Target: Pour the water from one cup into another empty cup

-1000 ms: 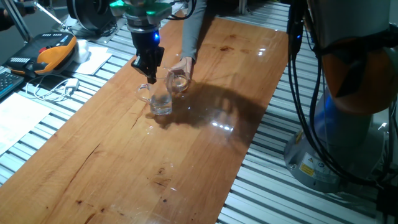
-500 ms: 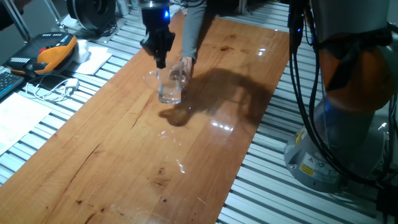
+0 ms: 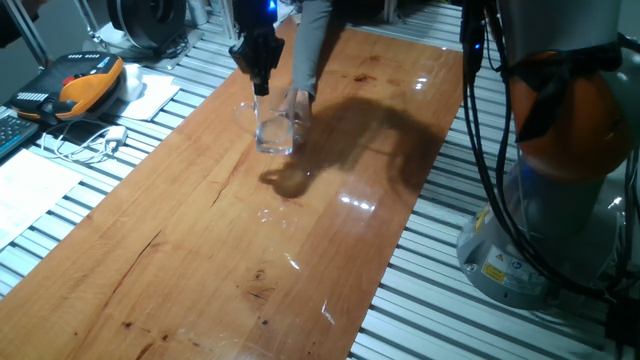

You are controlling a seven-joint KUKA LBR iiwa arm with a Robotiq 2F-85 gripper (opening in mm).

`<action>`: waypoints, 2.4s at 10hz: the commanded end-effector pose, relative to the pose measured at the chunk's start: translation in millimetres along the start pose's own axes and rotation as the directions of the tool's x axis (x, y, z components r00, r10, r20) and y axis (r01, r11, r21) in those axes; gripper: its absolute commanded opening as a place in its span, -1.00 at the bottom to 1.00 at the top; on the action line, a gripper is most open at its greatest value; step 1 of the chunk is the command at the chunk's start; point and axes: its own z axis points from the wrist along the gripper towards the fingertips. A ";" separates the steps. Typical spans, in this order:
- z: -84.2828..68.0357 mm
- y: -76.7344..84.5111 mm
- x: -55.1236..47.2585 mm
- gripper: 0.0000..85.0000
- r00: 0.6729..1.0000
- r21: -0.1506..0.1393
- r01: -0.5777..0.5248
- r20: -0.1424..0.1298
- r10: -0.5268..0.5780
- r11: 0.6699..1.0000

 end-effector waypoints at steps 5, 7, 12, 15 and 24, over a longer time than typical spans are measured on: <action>-7.2 -10.9 -5.2 -1.00 1.000 -0.032 0.017 -0.015 -0.017 0.999; -13.4 -22.8 -8.3 -1.00 0.999 -0.064 0.022 -0.030 -0.024 0.998; -10.9 -39.6 -14.1 -1.00 0.999 -0.164 0.010 -0.036 -0.016 0.986; -8.5 -48.5 -17.8 -1.00 0.998 -0.254 -0.005 -0.056 -0.010 0.967; -4.7 -53.7 -27.7 -1.00 0.994 -0.328 -0.018 -0.108 -0.019 0.945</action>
